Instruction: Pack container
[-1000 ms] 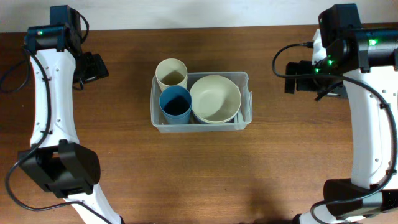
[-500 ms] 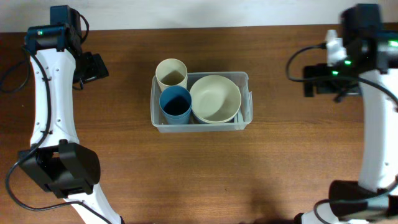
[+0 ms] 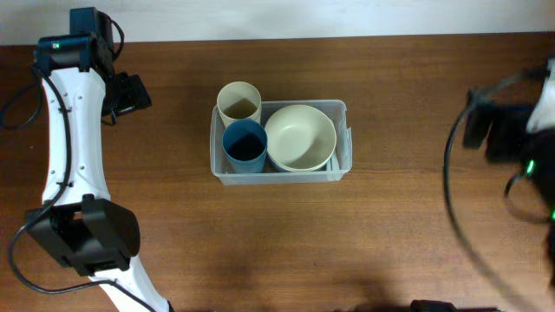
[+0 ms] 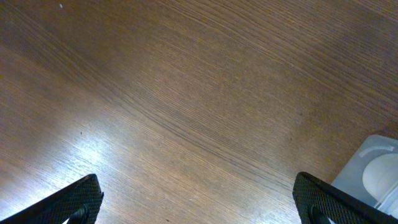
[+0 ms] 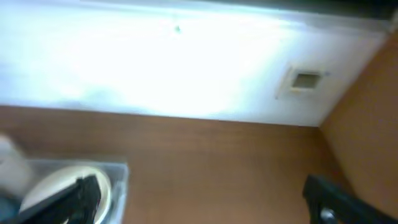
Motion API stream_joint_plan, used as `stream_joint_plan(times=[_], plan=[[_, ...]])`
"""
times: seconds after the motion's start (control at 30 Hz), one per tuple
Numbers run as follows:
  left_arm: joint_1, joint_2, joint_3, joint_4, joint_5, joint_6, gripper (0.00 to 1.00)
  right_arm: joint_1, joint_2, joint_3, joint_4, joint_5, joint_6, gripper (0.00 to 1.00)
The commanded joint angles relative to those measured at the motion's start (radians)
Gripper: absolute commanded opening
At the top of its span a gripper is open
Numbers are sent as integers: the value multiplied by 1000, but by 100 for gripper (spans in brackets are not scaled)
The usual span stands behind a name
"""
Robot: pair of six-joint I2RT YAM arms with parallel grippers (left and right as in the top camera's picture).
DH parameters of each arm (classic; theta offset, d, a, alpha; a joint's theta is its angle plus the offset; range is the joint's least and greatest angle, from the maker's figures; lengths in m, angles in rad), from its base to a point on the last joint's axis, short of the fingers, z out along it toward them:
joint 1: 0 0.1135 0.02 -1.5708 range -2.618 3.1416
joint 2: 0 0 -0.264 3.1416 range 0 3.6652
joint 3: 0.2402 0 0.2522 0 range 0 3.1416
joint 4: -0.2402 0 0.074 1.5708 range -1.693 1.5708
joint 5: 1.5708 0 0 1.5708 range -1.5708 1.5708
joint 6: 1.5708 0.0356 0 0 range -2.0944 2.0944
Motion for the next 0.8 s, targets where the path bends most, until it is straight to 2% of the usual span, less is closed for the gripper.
stream_joint_plan(times=[0.0, 0.17, 0.37, 0.53, 0.77], plan=[[3, 9, -2, 2, 4, -14, 100, 41, -167, -320, 170, -50, -4, 99], [3, 9, -2, 2, 4, -14, 100, 54, -480, -787, 480, -93, 0, 99], [3, 9, -2, 2, 4, -14, 100, 54, -748, -1166, 671, -180, -1, 99], [3, 9, -2, 2, 4, -14, 100, 78, -859, -1371, 797, -208, -1, 99], [3, 9, -2, 2, 4, -14, 100, 85, -895, -1495, 838, -113, -1, 99]])
